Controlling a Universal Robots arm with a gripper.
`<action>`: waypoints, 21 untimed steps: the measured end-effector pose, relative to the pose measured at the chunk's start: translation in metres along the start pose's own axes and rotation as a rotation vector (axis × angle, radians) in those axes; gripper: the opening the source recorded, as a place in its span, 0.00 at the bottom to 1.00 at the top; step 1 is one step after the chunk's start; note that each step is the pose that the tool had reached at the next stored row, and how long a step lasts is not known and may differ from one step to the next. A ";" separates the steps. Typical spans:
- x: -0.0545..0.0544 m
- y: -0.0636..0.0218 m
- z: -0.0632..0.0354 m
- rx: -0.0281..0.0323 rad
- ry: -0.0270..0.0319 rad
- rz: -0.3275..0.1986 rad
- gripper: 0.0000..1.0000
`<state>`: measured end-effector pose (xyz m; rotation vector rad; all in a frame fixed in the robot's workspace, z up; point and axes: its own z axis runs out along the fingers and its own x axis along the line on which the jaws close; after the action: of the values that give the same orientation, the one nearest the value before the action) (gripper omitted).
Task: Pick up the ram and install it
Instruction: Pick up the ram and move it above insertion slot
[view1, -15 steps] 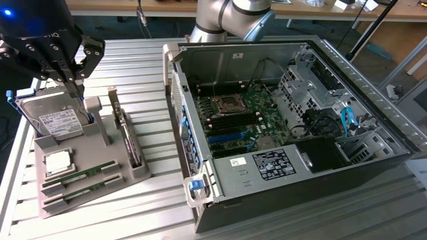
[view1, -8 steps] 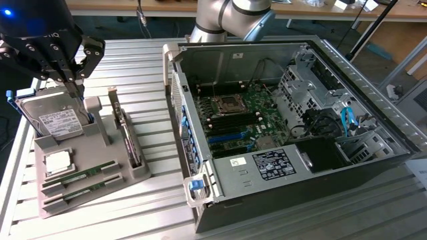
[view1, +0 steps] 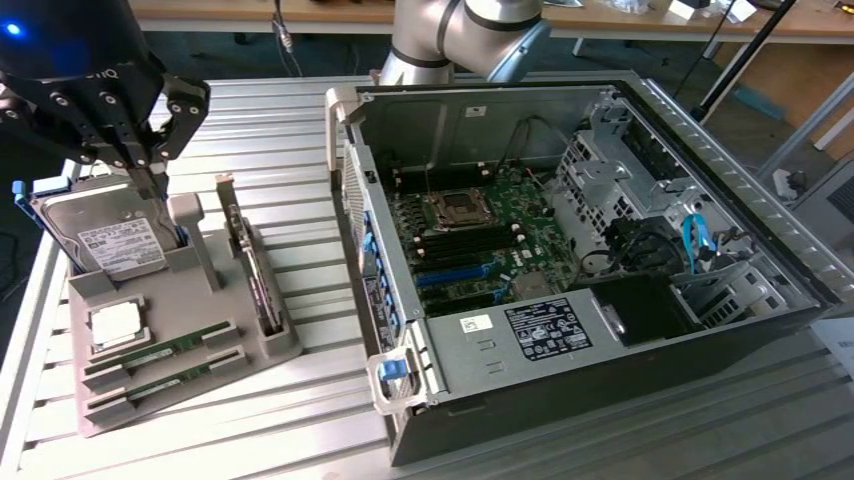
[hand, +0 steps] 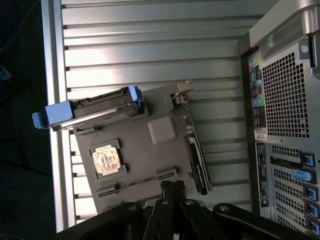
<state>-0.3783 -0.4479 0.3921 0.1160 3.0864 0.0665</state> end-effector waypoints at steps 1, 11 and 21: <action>0.000 -0.0013 0.0000 -0.0001 0.0000 0.000 0.11; -0.001 -0.0150 -0.0006 -0.0001 0.0000 0.000 0.11; -0.002 -0.0262 -0.0011 0.0000 0.0000 0.000 0.11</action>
<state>-0.3785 -0.4742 0.3921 0.1161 3.0864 0.0665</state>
